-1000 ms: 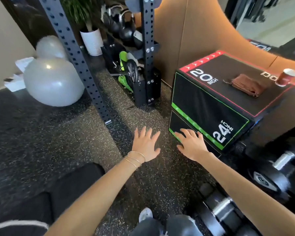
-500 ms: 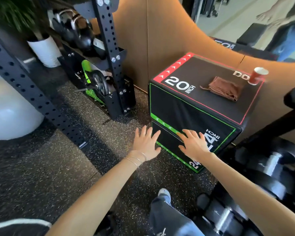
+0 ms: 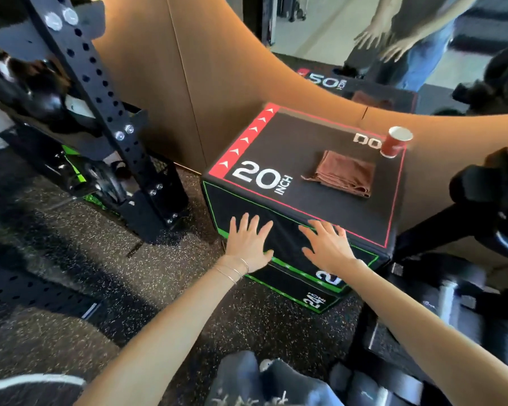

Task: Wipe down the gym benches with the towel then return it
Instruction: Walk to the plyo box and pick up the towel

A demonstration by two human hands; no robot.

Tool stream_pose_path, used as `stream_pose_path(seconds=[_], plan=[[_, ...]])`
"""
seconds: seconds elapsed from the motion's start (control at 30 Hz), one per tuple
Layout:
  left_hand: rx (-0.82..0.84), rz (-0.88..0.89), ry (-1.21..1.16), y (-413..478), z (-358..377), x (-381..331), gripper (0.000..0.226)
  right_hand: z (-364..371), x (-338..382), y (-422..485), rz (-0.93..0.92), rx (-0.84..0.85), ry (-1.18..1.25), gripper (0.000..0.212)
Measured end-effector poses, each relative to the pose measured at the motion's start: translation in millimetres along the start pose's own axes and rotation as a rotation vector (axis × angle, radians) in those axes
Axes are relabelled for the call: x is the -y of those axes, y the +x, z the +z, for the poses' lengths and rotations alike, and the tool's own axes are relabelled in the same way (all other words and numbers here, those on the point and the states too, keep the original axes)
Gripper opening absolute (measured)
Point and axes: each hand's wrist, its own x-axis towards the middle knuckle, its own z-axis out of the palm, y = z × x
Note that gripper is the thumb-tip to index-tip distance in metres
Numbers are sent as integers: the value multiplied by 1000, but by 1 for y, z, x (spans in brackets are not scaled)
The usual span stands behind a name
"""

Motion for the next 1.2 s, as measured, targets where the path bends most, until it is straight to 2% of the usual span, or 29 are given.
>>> stream_pose_path(seconds=[0.5,0.77,1.0,1.2], plan=[[-17,311,86,180,-42,59,69,-26,-28,121,343,-15,97,59],[20,417,119,232,-48,57,70,-30,-42,149,476,-20,133,57],[59,441,141,269,-44,45,70,-32,-67,169,496,-55,154,51],[86,419,120,304,-41,24,71,-33,-113,194,481,9,169,53]])
